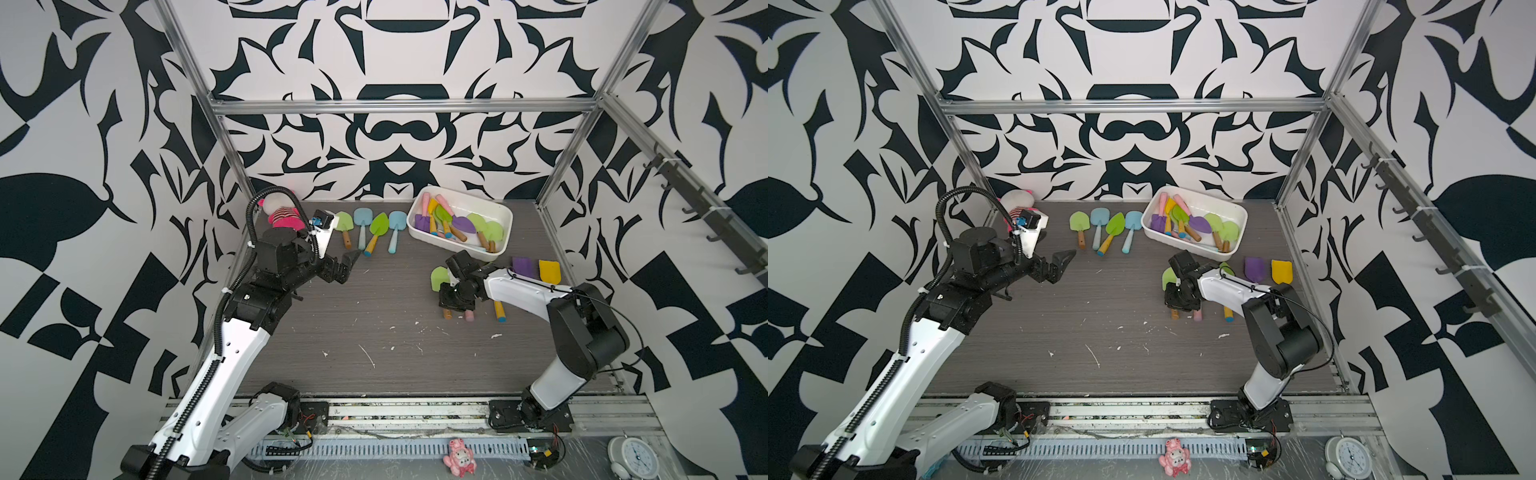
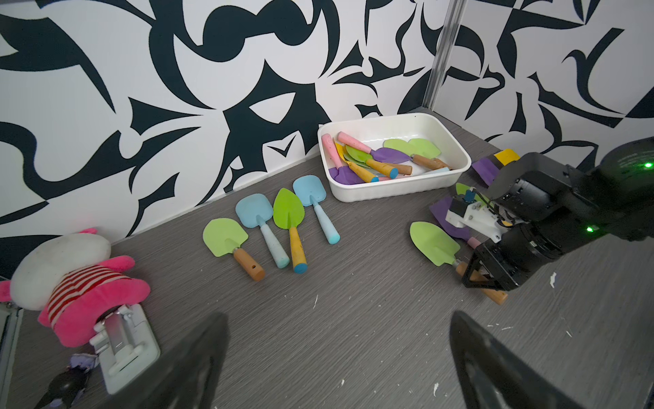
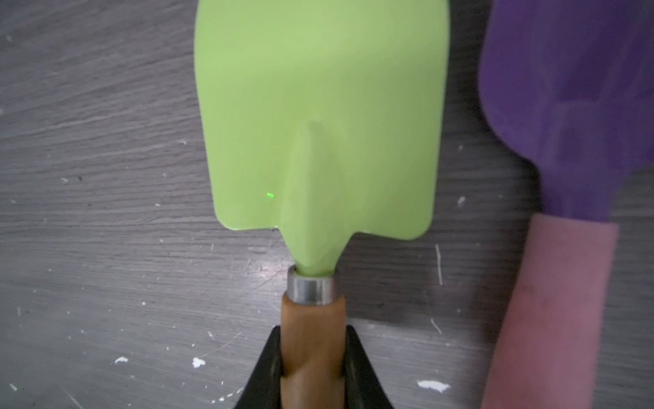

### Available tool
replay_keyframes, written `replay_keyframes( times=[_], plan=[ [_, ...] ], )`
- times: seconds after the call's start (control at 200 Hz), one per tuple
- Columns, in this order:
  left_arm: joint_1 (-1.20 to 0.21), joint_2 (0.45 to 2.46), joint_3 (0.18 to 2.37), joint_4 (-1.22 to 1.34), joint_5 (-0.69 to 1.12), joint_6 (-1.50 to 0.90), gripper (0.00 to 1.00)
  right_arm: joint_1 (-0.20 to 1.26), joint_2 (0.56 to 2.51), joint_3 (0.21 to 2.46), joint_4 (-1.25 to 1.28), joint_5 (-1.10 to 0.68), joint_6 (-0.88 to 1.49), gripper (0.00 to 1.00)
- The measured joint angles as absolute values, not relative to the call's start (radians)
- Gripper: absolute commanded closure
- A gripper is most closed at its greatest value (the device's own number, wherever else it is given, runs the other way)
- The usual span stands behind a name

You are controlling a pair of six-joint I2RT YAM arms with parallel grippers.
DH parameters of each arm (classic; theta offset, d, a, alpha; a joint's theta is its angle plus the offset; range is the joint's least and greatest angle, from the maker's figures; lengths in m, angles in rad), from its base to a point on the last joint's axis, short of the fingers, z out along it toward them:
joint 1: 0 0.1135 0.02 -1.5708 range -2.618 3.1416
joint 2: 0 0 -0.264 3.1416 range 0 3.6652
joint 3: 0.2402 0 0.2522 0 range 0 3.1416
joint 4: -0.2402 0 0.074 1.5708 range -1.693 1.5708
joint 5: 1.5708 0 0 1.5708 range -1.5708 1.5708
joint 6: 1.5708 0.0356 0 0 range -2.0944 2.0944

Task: Take the shovel out of the storage box
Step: Place the shovel at the center of the board.

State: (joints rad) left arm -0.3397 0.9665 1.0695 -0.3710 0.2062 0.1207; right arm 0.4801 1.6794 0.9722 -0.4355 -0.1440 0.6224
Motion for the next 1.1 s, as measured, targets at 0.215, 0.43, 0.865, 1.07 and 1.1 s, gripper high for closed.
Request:
replay_keyframes(
  times=[0.215,0.43,0.865,1.07,1.1],
  plan=[
    [-0.340,0.966,1.060,-0.368,0.205,0.120,0.01,0.484,1.707,0.972,-0.426,-0.123,0.634,0.66],
    [-0.340,0.966,1.054,-0.366,0.202,0.120,0.01,0.486,1.704,0.973,-0.428,-0.113,0.637,0.54],
    [-0.340,0.965,1.054,-0.363,0.198,0.120,0.01,0.473,1.518,1.132,-0.542,-0.046,0.565,0.30],
    [-0.340,0.965,1.054,-0.363,0.197,0.124,0.00,0.399,1.488,1.251,-0.564,0.007,0.476,0.23],
    [-0.340,0.965,1.054,-0.363,0.197,0.125,0.00,0.381,1.489,1.262,-0.569,0.016,0.463,0.22]
  ],
)
